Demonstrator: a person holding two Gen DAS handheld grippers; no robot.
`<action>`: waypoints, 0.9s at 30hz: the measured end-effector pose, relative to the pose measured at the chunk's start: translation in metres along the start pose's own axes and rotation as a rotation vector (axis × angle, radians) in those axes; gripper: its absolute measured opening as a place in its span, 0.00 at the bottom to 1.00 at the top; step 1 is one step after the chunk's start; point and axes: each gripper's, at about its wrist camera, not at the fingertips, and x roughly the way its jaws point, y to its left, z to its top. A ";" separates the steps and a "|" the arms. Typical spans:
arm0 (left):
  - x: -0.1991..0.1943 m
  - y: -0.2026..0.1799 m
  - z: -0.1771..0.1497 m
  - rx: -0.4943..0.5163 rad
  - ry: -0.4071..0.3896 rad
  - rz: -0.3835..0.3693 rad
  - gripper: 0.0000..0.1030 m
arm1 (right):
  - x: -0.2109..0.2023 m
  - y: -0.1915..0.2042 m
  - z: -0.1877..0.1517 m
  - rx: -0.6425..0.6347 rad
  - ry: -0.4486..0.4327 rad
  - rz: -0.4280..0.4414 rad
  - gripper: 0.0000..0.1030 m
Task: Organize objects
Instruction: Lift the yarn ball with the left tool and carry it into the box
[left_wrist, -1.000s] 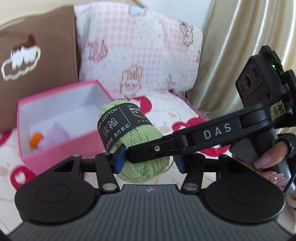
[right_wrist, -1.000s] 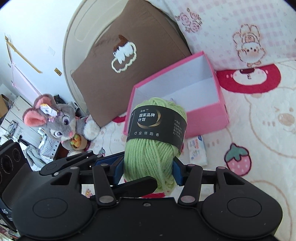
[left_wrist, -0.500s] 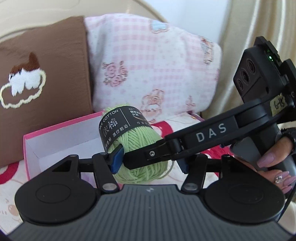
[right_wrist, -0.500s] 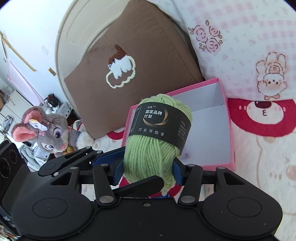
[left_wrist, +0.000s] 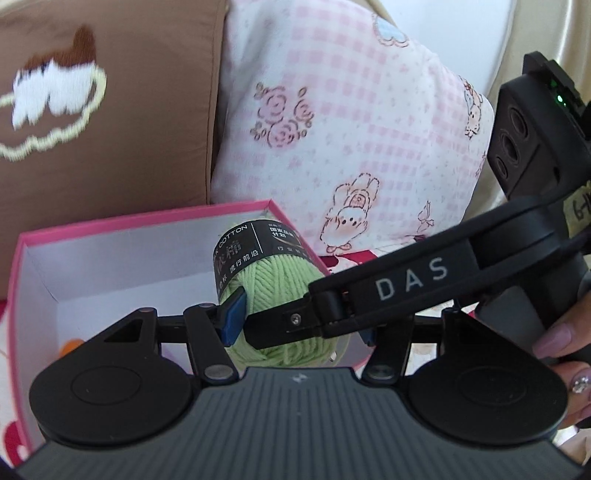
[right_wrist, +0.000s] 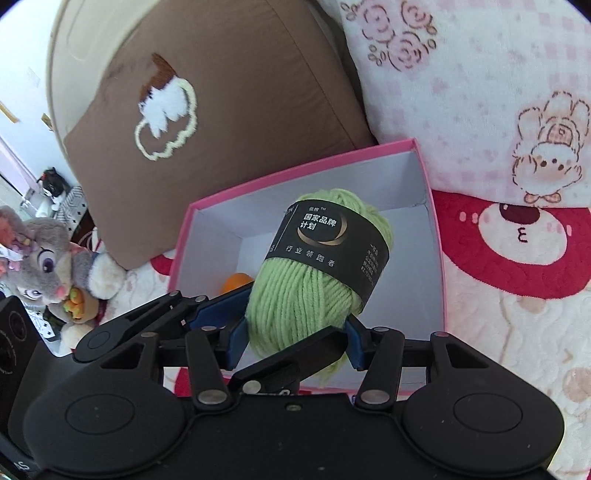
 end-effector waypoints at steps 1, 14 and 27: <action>0.002 0.004 -0.002 -0.006 -0.006 -0.004 0.55 | 0.004 -0.001 0.000 0.000 0.002 -0.003 0.56; 0.030 0.036 -0.020 -0.070 0.032 0.043 0.52 | 0.053 -0.005 0.005 -0.015 0.046 -0.041 0.52; 0.059 0.034 -0.021 -0.151 0.066 0.023 0.48 | 0.060 0.000 0.008 -0.106 0.050 -0.320 0.49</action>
